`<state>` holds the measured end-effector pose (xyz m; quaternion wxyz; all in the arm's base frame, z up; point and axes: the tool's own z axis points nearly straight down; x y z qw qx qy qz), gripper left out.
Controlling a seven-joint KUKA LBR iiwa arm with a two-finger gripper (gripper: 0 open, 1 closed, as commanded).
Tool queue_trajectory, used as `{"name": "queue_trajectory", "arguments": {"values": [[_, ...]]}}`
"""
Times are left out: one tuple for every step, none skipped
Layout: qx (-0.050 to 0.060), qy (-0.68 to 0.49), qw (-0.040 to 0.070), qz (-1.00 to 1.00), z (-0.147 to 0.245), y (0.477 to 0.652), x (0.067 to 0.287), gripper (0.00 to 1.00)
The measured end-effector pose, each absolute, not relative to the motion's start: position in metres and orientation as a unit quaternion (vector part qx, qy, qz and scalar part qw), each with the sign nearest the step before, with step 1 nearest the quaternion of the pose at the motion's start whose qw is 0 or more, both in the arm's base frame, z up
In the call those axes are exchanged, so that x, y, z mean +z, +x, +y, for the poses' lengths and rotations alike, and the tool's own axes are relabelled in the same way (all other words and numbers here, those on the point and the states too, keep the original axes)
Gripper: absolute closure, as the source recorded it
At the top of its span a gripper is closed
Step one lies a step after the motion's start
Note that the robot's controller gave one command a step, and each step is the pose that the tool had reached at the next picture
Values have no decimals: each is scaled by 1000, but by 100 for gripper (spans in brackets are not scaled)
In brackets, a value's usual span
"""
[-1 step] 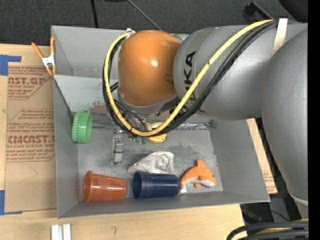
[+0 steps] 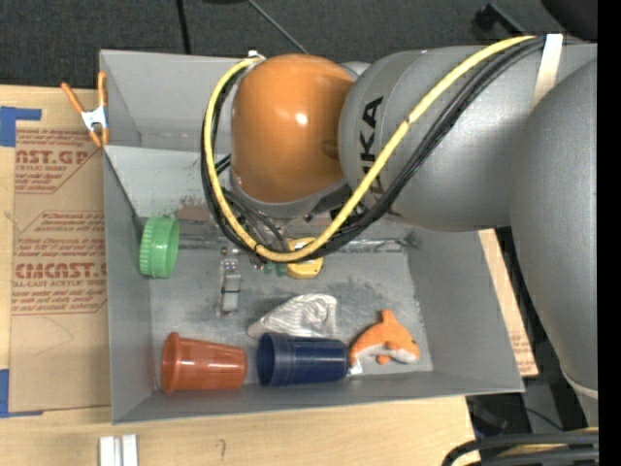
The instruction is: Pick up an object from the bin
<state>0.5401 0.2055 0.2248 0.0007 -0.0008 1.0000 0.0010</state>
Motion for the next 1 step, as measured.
{"name": "queue_trajectory", "arguments": {"values": [[2, 2, 1, 1000, 154, 537, 200, 0]]}}
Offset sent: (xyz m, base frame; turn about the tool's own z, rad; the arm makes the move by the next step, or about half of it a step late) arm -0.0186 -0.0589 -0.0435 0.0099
